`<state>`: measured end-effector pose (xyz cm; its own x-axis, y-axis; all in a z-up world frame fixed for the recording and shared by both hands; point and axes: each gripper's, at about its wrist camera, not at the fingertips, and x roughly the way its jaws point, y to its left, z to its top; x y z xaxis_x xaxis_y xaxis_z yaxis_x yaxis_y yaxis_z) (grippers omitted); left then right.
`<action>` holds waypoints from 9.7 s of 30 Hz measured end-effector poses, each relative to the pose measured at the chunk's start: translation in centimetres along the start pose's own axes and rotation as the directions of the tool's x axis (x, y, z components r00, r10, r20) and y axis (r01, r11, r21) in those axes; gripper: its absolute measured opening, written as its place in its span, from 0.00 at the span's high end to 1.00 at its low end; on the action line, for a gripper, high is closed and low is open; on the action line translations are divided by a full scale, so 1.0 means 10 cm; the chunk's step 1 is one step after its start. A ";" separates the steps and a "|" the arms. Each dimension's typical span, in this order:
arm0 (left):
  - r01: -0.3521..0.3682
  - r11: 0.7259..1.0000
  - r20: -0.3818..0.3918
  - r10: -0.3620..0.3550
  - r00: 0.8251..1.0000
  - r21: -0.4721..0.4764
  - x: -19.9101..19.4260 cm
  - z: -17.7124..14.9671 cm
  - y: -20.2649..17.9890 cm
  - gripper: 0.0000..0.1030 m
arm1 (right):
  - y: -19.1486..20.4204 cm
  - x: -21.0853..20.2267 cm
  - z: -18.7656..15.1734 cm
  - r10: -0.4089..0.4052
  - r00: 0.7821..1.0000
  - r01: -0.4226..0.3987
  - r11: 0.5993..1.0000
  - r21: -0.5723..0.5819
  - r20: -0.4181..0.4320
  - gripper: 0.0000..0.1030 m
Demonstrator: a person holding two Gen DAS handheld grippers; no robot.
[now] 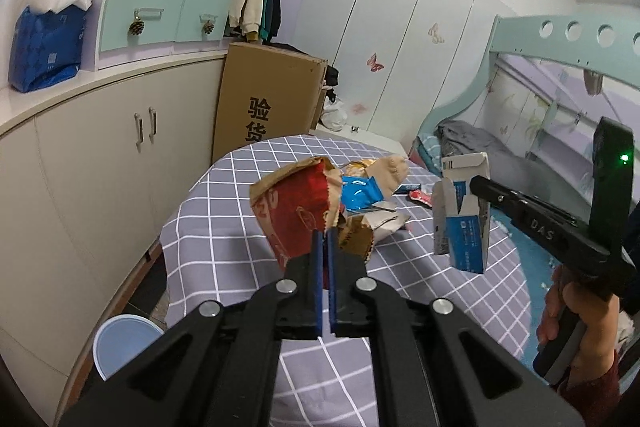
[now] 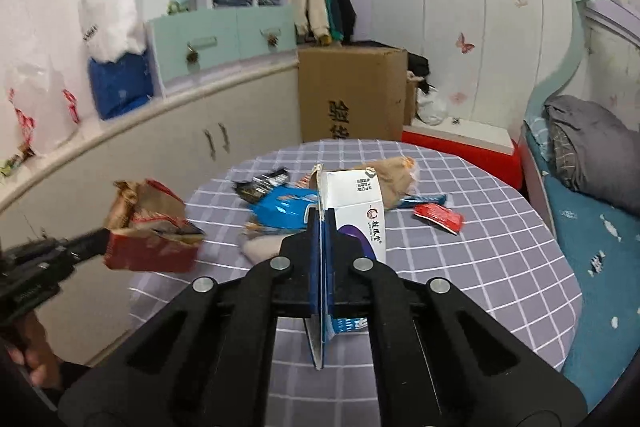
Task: Collect trash
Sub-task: 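Carry the red bag in the left tool and white box in the right tool to the wastebasket, then open the left tool and right tool over the wastebasket to drop both items, then return to the table while the right tool grasps the blue wrapper and left tool grasps a wrapper, then carry the blue wrapper in the right tool and wrapper in the left tool to the wastebasket, then open both tools over the wastebasket to drop the wrappers, then move both tools back to the table while the left tool grasps the tan paper bag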
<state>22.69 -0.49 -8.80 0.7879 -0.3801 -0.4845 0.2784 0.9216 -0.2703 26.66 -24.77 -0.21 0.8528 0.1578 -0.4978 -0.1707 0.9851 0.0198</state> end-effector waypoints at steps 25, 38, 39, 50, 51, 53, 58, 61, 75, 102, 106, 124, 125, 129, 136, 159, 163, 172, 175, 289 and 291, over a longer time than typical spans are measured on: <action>-0.346 0.867 -0.115 0.327 0.938 -0.359 -0.75 -0.87 2.54 0.99 | 3.21 1.16 -0.57 0.492 0.825 -0.535 0.838 -0.104 -0.277 0.97; -0.461 0.757 -0.371 0.307 0.876 -0.463 0.28 -1.83 3.64 0.99 | 3.77 2.94 -1.79 0.435 0.746 -0.495 0.868 0.016 -0.504 0.95; -0.462 0.755 -0.378 0.302 0.875 -0.466 0.34 -1.86 3.69 0.99 | 3.78 3.01 -1.85 0.417 0.746 -0.485 0.874 0.004 -0.519 0.91; -0.475 0.749 -0.480 0.240 0.844 -0.462 0.88 -2.24 3.87 0.98 | 3.54 3.15 -2.23 0.236 0.801 -0.334 0.939 -0.083 -0.550 0.40; -0.476 0.750 -0.485 0.236 0.842 -0.460 0.92 -2.25 3.87 0.98 | 3.50 3.15 -2.23 0.226 0.805 -0.322 0.943 -0.085 -0.549 0.39; -0.477 0.756 -0.496 0.233 0.836 -0.449 0.99 -2.24 3.86 0.98 | 3.46 3.13 -2.25 0.206 0.815 -0.304 0.948 -0.097 -0.542 0.37; -0.466 0.771 -0.491 0.231 0.840 -0.434 1.11 -2.07 3.83 0.97 | 3.35 3.09 -2.23 0.173 0.841 -0.270 0.955 -0.120 -0.513 0.34; -0.462 0.776 -0.471 0.245 0.848 -0.429 1.09 -1.96 3.80 0.92 | 3.31 3.06 -2.20 0.173 0.847 -0.266 0.957 -0.118 -0.503 0.33; -0.492 0.720 -0.419 0.301 0.857 -0.490 0.37 -1.81 3.66 0.39 | 3.36 2.61 -1.92 0.240 0.837 -0.318 0.945 -0.079 -0.492 0.32; -0.267 0.910 -0.025 0.273 0.962 -0.318 -0.65 -0.17 1.56 0.28 | 1.87 0.60 -0.15 0.246 0.968 -0.245 0.969 0.037 -0.047 0.25; -0.245 0.943 -0.078 0.233 0.969 -0.224 -0.16 0.04 1.19 0.28 | 1.03 0.68 0.00 0.108 0.994 -0.101 0.984 0.147 -0.036 0.20; -0.092 0.996 -0.202 0.086 0.976 -0.017 1.59 0.58 0.47 0.28 | -0.29 1.77 0.02 0.199 0.941 -0.094 0.931 0.352 -0.274 0.79; -0.087 0.996 -0.205 0.082 0.975 -0.016 1.66 0.59 0.45 0.28 | -0.30 1.76 0.02 0.202 0.943 -0.102 0.931 0.349 -0.265 0.83; -0.069 0.998 -0.195 0.066 0.979 -0.004 1.87 0.63 0.41 0.28 | -0.39 1.66 0.01 0.198 0.957 -0.115 0.929 0.351 -0.211 0.92; -0.018 0.998 -0.253 0.004 0.967 -0.052 2.22 0.62 0.38 0.50 | -0.42 1.54 0.04 0.171 0.973 -0.113 0.938 0.329 -0.154 0.93; 0.057 0.953 -0.097 -0.090 0.991 -0.296 0.92 0.33 1.23 0.97 | 0.59 1.13 0.25 0.207 0.974 -0.187 0.964 0.186 -0.092 0.93; 0.059 0.935 -0.036 -0.076 0.996 -0.349 0.40 0.15 1.59 0.97 | 1.09 1.11 0.20 0.258 0.959 -0.242 0.961 0.134 -0.120 0.93; -0.108 0.876 -0.031 0.106 0.994 -0.471 -0.44 -0.46 2.58 0.97 | 2.38 1.31 -0.06 0.383 0.896 -0.384 0.922 0.040 -0.224 0.93; -0.183 0.842 -0.071 0.170 0.983 -0.508 -0.48 -0.68 2.91 0.97 | 2.77 1.48 -0.25 0.397 0.875 -0.410 0.912 0.014 -0.277 0.93; -0.166 0.853 -0.126 0.259 0.958 0.495 1.65 0.05 -1.07 0.58 | -0.86 0.66 -0.57 -0.079 0.977 0.127 0.961 0.246 -0.196 0.31; -0.130 0.901 -0.162 0.213 0.963 0.413 1.61 0.14 -0.93 0.72 | -0.83 0.70 -0.56 -0.075 0.975 0.123 0.965 0.230 -0.207 0.31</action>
<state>33.58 -15.12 -12.92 0.7292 -0.1824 -0.6595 0.3756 0.9123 0.1630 31.27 -32.27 -8.69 0.7427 0.0657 -0.6664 0.0537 0.9861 0.1571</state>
